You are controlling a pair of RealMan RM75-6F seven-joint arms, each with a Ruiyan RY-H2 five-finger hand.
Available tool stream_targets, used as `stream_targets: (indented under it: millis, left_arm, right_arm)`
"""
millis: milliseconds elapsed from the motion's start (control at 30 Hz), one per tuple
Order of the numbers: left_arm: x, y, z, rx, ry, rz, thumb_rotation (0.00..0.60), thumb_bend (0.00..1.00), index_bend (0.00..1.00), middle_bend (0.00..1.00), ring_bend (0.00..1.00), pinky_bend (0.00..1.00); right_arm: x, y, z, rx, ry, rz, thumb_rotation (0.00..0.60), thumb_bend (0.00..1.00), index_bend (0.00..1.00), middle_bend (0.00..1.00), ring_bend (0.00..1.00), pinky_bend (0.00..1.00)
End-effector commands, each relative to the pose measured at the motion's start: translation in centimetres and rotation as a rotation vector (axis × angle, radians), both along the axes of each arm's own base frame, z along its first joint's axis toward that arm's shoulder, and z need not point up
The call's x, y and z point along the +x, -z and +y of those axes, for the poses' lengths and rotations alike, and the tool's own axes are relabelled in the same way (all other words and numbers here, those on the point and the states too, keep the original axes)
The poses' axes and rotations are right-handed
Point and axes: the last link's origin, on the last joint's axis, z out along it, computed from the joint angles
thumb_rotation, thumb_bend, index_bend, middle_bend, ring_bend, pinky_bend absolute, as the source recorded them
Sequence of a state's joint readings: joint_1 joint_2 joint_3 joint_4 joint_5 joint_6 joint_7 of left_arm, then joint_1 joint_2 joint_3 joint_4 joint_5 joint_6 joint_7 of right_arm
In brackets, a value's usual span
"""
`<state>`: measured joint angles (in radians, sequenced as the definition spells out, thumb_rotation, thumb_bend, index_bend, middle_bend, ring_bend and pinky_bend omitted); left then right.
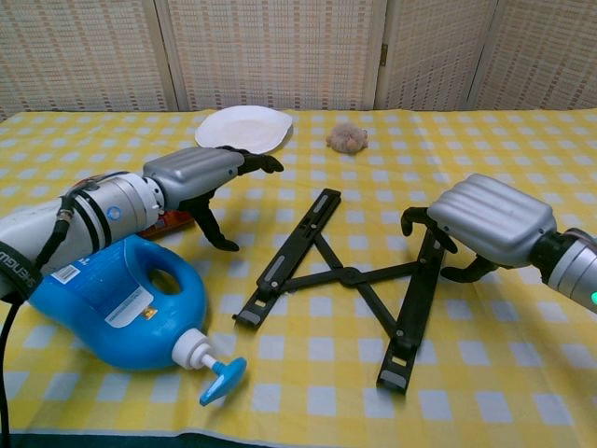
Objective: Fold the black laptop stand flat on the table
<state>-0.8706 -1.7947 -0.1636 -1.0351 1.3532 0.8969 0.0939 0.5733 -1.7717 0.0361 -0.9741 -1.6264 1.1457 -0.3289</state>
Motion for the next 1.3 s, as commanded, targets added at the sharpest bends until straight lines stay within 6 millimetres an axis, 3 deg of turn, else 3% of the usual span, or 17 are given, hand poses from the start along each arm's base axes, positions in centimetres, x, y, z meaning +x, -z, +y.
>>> stream_targets:
  millis: [33,800,1300]
  left_arm:
    - [0.0,0.2,0.1,-0.003,-0.001,0.003,0.6,0.05,0.13,0.14,0.09,0.0]
    - [0.2,2.0,0.1,-0.071,-0.056,-0.042,0.6,0.05,0.13,0.14,0.09,0.0]
    - [1.4,2.6,-0.9,-0.125,-0.047,-0.079,0.6,0.05,0.12,0.13,0.07,0.0]
  right_arm:
    - [0.4,0.3,0.0,-0.005,-0.021,-0.002,0.6,0.27,0.37,0.66,0.71,0.75]
    - [2.8,2.2,-0.3,-0.019,-0.091,-0.023,0.6,0.27,0.37,0.66,0.71,0.75]
    - [4.3,3.8,0.1,-0.018,-0.121,-0.046,0.6,0.27,0.37,0.66,0.71,0.75]
